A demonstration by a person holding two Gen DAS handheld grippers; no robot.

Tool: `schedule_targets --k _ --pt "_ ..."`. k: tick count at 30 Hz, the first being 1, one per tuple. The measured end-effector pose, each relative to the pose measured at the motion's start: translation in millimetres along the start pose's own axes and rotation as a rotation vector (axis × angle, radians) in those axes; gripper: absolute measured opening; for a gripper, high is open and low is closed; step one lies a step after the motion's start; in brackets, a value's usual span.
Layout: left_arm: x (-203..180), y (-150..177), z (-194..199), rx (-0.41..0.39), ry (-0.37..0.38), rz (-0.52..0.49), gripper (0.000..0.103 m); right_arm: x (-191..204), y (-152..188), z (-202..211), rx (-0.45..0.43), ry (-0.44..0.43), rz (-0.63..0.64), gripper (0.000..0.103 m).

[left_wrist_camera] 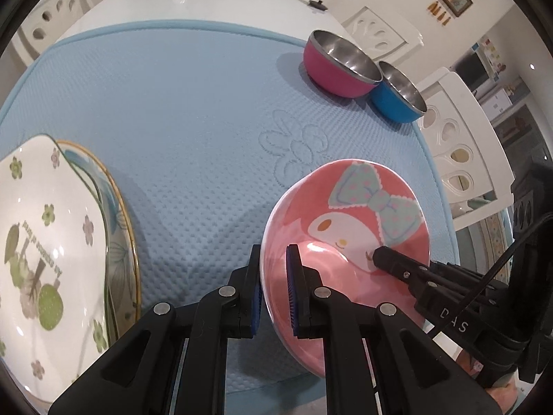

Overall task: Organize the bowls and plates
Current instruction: 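Lift the pink bowl with both grippers and carry it toward the plate stack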

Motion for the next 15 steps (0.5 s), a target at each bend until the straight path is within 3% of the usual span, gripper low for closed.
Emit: schedule_targets --k 15 --pt "5.8 10.0 28.1 -0.006 -0.035 -0.058 0.011 -21.2 9.0 36.5 0.011 -0.037 -0.127 0.011"
Point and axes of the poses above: each gripper's, at about its wrist camera, not at the fingertips, and z roughly against the way its jaws point, x to its left, y to its underside, the point moved 6 cm from there along -z, roughly the way its jaws point, and after that the axes turned 5 degrees about y, right-handed, at the moved point
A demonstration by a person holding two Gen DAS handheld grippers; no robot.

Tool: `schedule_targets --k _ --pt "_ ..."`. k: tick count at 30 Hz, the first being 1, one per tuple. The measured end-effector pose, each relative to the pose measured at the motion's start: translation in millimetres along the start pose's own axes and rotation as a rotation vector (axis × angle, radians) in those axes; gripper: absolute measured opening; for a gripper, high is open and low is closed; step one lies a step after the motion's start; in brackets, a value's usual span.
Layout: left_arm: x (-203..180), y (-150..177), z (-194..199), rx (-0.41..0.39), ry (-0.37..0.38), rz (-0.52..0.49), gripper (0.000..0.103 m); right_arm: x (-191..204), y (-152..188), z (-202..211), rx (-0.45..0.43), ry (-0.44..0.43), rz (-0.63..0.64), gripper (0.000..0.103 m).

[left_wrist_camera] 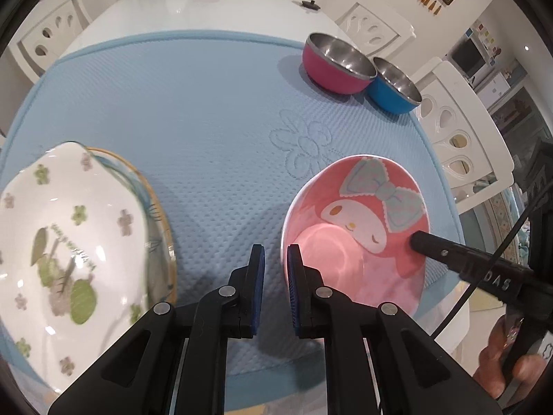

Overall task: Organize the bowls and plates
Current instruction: 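Lift the pink bowl with both grippers and carry it toward the plate stack, then lower the pink bowl onto the mat beside the plates and open both grippers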

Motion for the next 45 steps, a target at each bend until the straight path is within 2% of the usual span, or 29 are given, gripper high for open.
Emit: schedule_targets --k 9,14,17,29,31,32,33,34,35,37,45 --pt "-16.0 2.0 42.3 -0.067 -0.011 -0.049 0.012 -10.1 13.0 36.8 -0.008 -0.016 -0.1 0.011" --pt "-35.5 -1.7 56.6 -0.083 0.01 -0.106 0.017 -12.6 11.0 57.1 -0.035 -0.027 -0.12 0.011" --pt "-48.6 -6.4 64.9 -0.098 0.01 -0.14 0.025 -15.2 5.2 70.4 -0.059 -0.024 -0.121 0.011" --pt "-85.2 -21.9 105.9 -0.188 0.027 -0.223 0.026 -22.9 -11.2 120.9 -0.149 -0.044 -0.139 0.014" --pt "-87.6 -23.3 111.2 -0.198 0.029 -0.232 0.026 -19.4 -13.0 128.5 -0.165 -0.048 -0.133 0.018" --pt "-89.0 -24.1 112.7 -0.202 0.029 -0.233 0.029 -17.3 -13.8 132.5 -0.176 -0.051 -0.128 0.025" --pt "-90.0 -24.8 114.6 -0.206 0.029 -0.235 0.031 -15.4 -14.7 135.7 -0.186 -0.056 -0.122 0.038" --pt "-91.1 -25.6 116.7 -0.211 0.03 -0.235 0.039 -12.4 -14.9 139.7 -0.201 -0.066 -0.119 0.047" --pt "-92.0 -26.0 118.1 -0.216 0.034 -0.234 0.055 -10.6 -15.3 142.7 -0.215 -0.075 -0.12 0.059" --pt "-92.7 -29.7 122.5 -0.245 0.049 -0.231 0.071 -6.1 -16.9 148.2 -0.239 -0.085 -0.106 0.062" --pt "-101.7 -73.6 124.2 -0.286 0.015 -0.283 0.071 -6.1 -40.1 148.2 -0.255 -0.087 -0.085 0.062"
Point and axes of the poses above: each gripper's, at about its wrist camera, not at the fingertips, and z roughly against the way its jaws point, x to its left, y to its underside, the point moved 6 cm from there along -z, roughly the way its jaws point, and after that the axes turned 5 degrees about y, right-handed, at the moved point
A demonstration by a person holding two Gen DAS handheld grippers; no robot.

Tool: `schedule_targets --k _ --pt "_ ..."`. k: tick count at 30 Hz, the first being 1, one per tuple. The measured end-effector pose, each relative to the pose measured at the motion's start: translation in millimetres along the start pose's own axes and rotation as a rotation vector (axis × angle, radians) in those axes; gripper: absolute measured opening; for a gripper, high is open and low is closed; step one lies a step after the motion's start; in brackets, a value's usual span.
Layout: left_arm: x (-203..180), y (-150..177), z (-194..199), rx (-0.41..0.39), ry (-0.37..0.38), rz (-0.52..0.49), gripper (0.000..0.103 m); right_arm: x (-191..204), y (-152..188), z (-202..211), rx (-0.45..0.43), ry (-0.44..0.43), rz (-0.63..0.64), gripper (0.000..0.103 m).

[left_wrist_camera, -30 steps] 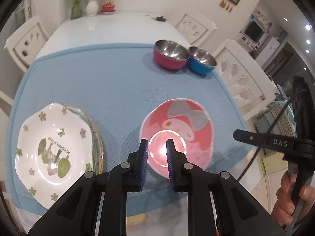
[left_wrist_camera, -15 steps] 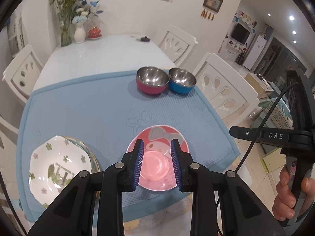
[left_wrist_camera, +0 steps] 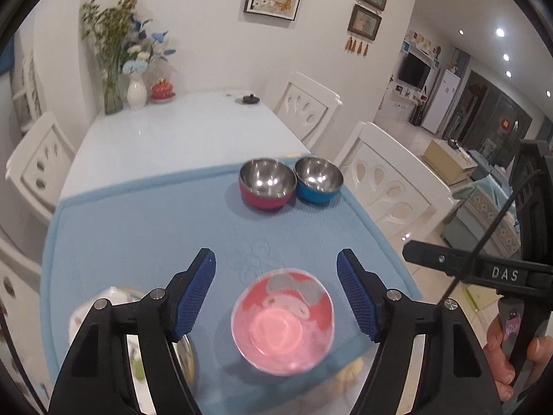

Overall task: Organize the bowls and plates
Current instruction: 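Lower the pink bowl onto the mat beside the plates and open both grippers, then reach both grippers to the magenta steel bowl and pinch its rim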

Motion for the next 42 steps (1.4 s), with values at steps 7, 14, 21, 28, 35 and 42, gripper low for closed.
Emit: schedule_targets --k 7,14,21,28,35,42 --pt "12.8 -47.6 -51.3 0.053 -0.001 -0.048 0.071 -6.3 -45.2 -31.5 -0.016 0.007 -0.022 0.062" --pt "32.3 -78.8 -129.8 0.148 0.062 -0.023 0.07 -30.6 -80.1 -106.6 0.111 -0.035 -0.121 0.062" --pt "60.0 -89.2 -210.9 0.259 0.118 0.062 0.066 -46.7 -101.4 -167.3 0.208 -0.07 -0.167 0.059" --pt "80.1 -91.3 -261.6 0.317 0.146 0.106 0.061 -36.4 -116.5 -205.2 0.207 -0.089 -0.141 0.058" --pt "101.8 -96.1 -297.1 0.348 0.154 0.132 0.048 -31.0 -126.3 -243.2 0.22 -0.08 -0.164 0.053" --pt "102.1 -87.2 -325.1 0.4 0.199 0.123 0.031 -34.8 -125.2 -267.7 0.245 -0.063 -0.176 0.037"
Point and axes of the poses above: each gripper's, at about its wrist camera, not at the fingertips, and z roughly against the way its jaws point, x to its left, y to its underside, the point moved 6 cm from there along -z, roughly the way its jaws point, and after that the axes turned 5 degrees about y, right-handed, at the moved point
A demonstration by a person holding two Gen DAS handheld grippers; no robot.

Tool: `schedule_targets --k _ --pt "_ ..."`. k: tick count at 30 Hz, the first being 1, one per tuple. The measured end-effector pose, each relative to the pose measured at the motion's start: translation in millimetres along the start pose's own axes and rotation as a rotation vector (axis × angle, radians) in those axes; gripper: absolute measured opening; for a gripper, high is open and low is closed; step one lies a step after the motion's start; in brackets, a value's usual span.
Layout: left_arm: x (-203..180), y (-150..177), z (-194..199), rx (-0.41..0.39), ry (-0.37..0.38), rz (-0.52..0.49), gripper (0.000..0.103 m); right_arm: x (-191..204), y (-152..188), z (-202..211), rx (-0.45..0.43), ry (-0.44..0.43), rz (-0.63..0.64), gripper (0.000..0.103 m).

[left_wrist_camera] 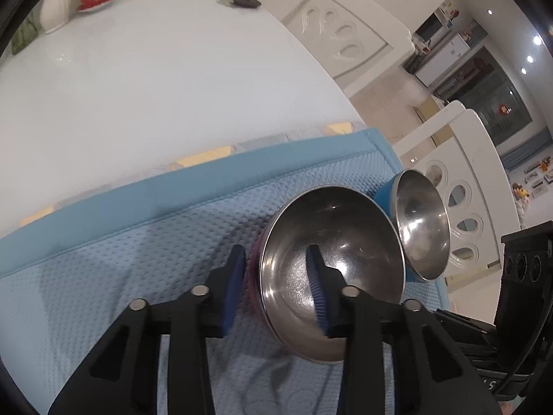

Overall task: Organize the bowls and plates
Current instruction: 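Reach both grippers to the magenta steel bowl and pinch its rim, then lift the magenta steel bowl and carry it over the pink bowl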

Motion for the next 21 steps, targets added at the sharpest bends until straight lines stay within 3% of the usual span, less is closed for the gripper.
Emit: schedule_targets --k 3,9,21 --pt "0.9 -0.2 -6.6 0.003 0.012 0.003 0.03 0.2 -2.0 -4.9 0.003 0.006 0.003 0.031" --pt "2.1 1.2 -7.2 -0.009 0.004 -0.005 0.027 5.3 -2.9 -5.7 -0.01 0.039 0.035 0.03" --pt "-14.2 21.8 61.2 -0.111 -0.042 -0.025 0.027 39.9 17.4 43.9 -0.051 0.021 0.115 0.03"
Point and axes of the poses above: each gripper's, at about its wrist camera, not at the fingertips, and z roughly against the way its jaws point, x to its left, y to its underside, the point moved 6 cm from there along -z, roughly the way its jaws point, and after that the axes turned 5 degrees about y, right-handed, at the moved point
